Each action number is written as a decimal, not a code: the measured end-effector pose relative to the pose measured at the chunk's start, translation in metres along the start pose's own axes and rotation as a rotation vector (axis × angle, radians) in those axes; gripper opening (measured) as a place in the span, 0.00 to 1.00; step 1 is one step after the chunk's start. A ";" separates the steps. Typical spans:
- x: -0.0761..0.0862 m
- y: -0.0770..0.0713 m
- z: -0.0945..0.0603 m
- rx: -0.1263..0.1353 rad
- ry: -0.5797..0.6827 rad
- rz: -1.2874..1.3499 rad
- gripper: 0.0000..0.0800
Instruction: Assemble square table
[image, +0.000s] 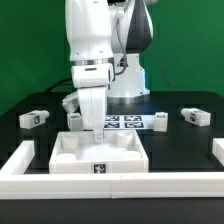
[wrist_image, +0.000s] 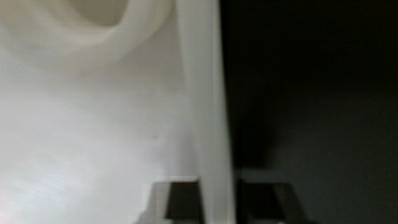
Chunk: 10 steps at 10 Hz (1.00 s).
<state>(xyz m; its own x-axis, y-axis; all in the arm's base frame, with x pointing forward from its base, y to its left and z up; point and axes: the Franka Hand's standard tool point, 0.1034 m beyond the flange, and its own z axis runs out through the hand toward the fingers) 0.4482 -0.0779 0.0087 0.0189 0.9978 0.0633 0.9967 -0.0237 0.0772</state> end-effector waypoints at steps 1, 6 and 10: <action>0.000 0.000 0.000 0.001 0.000 -0.001 0.07; 0.000 0.000 0.000 0.001 0.000 -0.001 0.07; 0.070 0.016 0.006 -0.010 0.015 -0.035 0.07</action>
Offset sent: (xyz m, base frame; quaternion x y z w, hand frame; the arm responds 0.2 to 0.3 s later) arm 0.0000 0.0000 0.0000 0.0000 0.0000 0.0000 1.0000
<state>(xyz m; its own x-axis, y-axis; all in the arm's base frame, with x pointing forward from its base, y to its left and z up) 0.4661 -0.0082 0.0086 -0.0173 0.9970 0.0755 0.9959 0.0105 0.0897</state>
